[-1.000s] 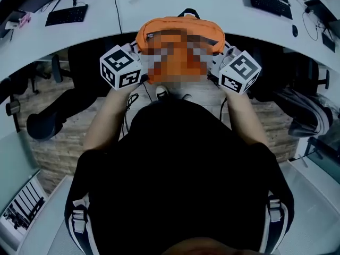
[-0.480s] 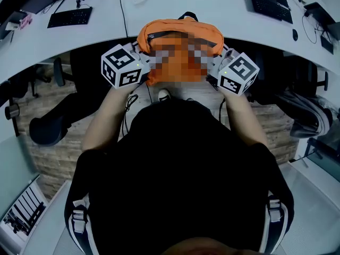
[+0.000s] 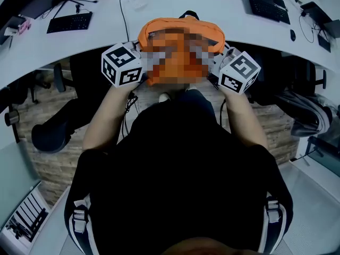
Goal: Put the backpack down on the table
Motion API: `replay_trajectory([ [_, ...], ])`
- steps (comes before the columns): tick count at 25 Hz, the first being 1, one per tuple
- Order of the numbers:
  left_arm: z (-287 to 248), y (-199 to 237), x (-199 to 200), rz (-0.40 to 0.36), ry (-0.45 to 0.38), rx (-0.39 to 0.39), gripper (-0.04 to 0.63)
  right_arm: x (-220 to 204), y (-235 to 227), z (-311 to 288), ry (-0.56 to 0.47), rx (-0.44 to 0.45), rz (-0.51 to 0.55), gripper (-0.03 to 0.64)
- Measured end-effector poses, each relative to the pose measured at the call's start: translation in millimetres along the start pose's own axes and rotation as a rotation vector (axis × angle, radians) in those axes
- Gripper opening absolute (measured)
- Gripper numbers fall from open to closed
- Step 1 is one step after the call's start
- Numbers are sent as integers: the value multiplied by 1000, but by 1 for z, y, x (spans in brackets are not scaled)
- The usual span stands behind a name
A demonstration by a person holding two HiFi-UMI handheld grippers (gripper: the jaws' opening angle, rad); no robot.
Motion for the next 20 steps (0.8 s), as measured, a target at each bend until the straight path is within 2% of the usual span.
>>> replay_trajectory([
  [20,-28,26,4,8,27,18,41,-3,-43,-5,-12,25,-7,38],
])
Point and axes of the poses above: the fingertips, and each gripper's own axes: z backward along the fingers, y to its left, x out of its top, the point moved 9 cm from there along z, backward along the fingers, and after that the axes turned 3 degrees about -z, right-handed, at the moved point
